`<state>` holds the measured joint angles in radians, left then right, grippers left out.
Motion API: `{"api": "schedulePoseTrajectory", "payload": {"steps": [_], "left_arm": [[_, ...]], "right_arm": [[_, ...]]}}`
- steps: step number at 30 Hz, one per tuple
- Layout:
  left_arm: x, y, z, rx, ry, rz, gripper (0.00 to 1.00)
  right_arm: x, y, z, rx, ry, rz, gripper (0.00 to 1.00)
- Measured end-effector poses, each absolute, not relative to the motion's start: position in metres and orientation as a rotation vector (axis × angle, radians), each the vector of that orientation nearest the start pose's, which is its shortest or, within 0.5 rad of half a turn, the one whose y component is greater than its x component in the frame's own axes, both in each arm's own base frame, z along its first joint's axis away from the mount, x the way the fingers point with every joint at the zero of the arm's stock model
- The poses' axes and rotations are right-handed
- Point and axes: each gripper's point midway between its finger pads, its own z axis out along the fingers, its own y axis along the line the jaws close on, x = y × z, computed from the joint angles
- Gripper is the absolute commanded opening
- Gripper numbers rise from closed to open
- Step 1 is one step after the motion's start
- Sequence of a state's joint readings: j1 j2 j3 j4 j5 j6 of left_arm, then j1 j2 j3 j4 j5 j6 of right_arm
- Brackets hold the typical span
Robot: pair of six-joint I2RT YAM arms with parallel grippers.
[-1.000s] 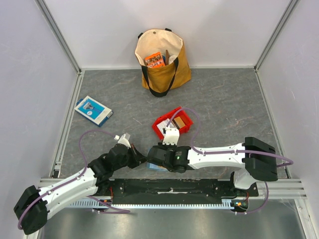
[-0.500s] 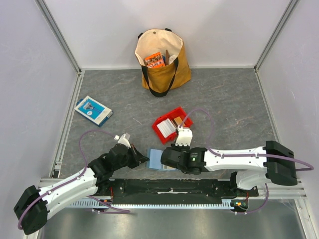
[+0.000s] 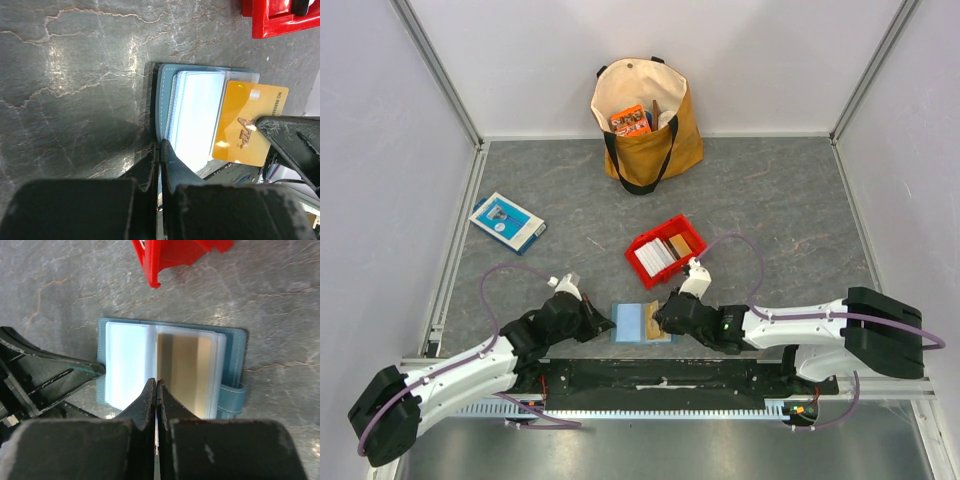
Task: Put the credit cards into the card holder
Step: Insert the credit card into the card holder.
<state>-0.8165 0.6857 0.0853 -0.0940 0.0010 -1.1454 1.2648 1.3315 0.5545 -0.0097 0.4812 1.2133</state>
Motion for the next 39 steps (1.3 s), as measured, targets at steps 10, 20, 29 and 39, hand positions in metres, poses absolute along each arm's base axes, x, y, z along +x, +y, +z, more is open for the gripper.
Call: {"api": "schedulePoseTrajectory", "payload": {"steps": [10,20,29,39], "left_arm": [[0.130,-0.195,0.017,-0.425,2.455,-0.968,0.02],[0.131,-0.195,0.017,-0.427,2.455,-0.968,0.02],[0.131,-0.195,0.016,-0.427,2.454,-0.970,0.02],[0.131,-0.195,0.017,-0.427,2.449,-0.973,0.02]], "right_arm": [[0.143,0.322,0.049,0.225,2.349,0.877,0.00],[0.147,0.325,0.042,0.269,2.347,0.933,0.00],[0.147,0.321,0.035,0.314,2.356,0.931,0.00],[0.147,0.321,0.028,0.347,2.379,0.907,0.00]]}}
